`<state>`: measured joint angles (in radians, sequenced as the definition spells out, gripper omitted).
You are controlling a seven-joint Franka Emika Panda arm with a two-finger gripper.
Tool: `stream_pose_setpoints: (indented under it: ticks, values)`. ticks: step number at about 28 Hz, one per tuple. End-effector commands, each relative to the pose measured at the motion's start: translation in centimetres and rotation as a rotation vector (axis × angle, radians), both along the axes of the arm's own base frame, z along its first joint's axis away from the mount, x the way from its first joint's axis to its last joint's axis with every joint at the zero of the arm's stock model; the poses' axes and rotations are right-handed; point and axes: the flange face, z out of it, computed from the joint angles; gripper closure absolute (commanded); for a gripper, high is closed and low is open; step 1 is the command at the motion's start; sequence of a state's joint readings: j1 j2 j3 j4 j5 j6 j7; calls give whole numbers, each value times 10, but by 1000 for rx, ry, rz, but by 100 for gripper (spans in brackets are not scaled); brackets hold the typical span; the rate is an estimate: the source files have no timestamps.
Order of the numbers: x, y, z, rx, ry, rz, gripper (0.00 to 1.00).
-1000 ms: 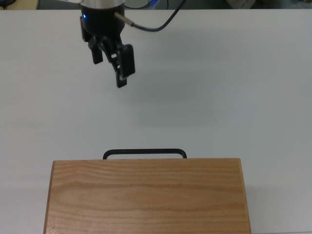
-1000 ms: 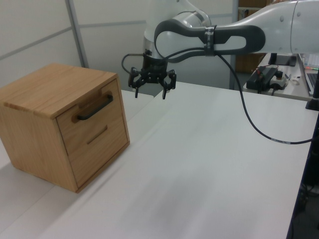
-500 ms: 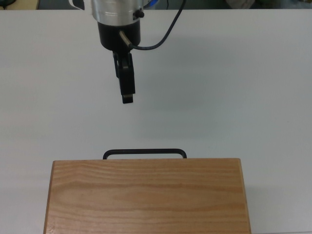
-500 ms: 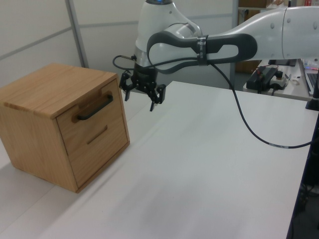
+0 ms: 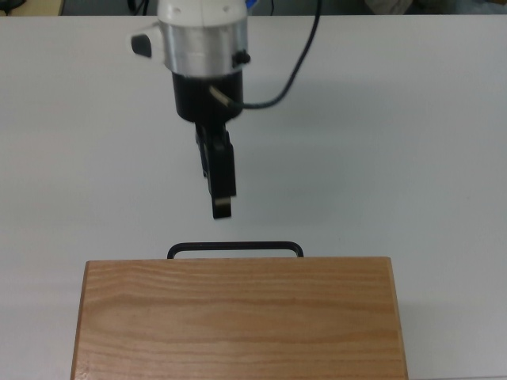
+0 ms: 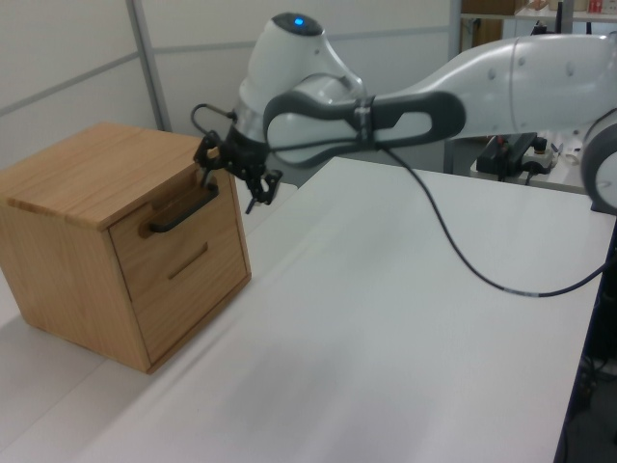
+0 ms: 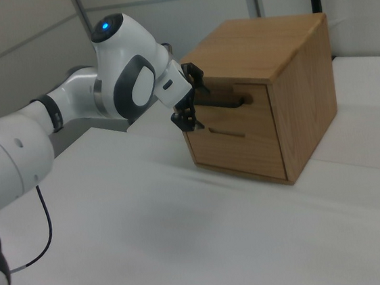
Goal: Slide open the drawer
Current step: 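Lower the gripper onto the black handle and close on it, then pull the handle outward, sliding the upper drawer out of the cabinet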
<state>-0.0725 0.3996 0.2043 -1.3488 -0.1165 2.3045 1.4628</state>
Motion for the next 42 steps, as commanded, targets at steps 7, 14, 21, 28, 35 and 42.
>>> stream_pose_setpoints:
  ticks: [7,14,21,28,35,42]
  values:
    - [40,14,-22,-42,-92,8,5]
    - [46,19,-36,-73,-92,18,21]
    - [46,21,-39,-91,-86,23,74]
    - [44,19,-39,-111,-74,26,100]
    - [42,19,-39,-121,-57,24,100]
    - [23,22,-24,-131,-38,29,100]
